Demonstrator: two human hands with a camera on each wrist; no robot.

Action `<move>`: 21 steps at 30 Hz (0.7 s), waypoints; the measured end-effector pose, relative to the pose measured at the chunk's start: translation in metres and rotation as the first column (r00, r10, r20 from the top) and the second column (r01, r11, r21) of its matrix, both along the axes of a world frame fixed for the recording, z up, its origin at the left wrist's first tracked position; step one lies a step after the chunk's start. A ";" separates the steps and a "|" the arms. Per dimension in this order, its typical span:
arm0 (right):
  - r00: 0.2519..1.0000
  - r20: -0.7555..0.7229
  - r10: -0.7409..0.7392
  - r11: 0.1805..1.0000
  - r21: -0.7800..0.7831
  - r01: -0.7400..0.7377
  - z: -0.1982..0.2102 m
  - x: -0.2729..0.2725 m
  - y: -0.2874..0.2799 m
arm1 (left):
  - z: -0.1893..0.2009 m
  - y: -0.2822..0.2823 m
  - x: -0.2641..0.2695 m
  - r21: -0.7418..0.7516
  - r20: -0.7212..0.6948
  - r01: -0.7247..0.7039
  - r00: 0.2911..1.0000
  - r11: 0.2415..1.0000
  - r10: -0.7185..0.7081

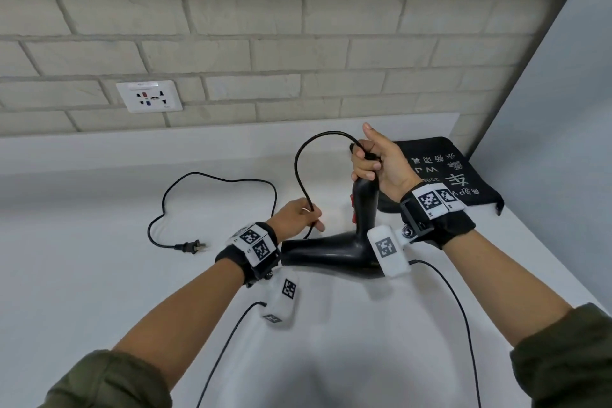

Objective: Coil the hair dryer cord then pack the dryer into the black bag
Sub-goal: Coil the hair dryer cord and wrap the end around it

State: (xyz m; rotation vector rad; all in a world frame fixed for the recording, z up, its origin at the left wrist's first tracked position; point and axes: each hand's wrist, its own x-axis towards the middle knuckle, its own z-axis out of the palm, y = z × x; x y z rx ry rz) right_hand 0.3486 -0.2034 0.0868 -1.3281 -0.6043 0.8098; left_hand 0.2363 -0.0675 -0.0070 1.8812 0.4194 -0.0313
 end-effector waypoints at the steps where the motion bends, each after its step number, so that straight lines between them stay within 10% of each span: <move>1: 1.000 -0.011 -0.015 1.000 0.009 0.016 0.000 0.003 -0.001 | 0.002 0.005 -0.003 0.024 0.006 -0.023 1.000 0.999 0.023; 4: 0.998 -0.049 -0.046 0.998 0.033 0.047 -0.001 0.012 -0.003 | 0.013 0.025 -0.015 0.382 0.031 -0.120 0.993 0.916 0.117; 8: 0.998 -0.037 -0.042 0.999 0.008 0.042 -0.003 0.013 0.007 | 0.049 0.020 -0.039 0.869 -0.134 0.156 0.988 0.470 -0.080; 10: 1.000 -0.012 -0.019 1.000 -0.022 0.019 -0.003 0.009 0.016 | 0.074 0.002 -0.045 0.899 -0.146 0.212 0.970 0.384 -0.194; 13: 0.999 0.016 0.043 0.997 -0.059 -0.042 0.000 0.000 0.023 | 0.111 -0.019 -0.043 0.863 -0.063 0.212 0.946 0.459 -0.318; 18: 0.987 -0.077 0.139 0.984 -0.103 -0.147 0.003 -0.013 0.026 | 0.143 -0.016 -0.022 0.549 0.249 0.143 0.912 0.824 -0.325; 21: 0.979 -0.112 0.172 0.979 -0.091 -0.182 0.008 -0.015 0.026 | 0.136 -0.006 -0.009 0.510 0.375 -0.001 0.900 0.860 -0.221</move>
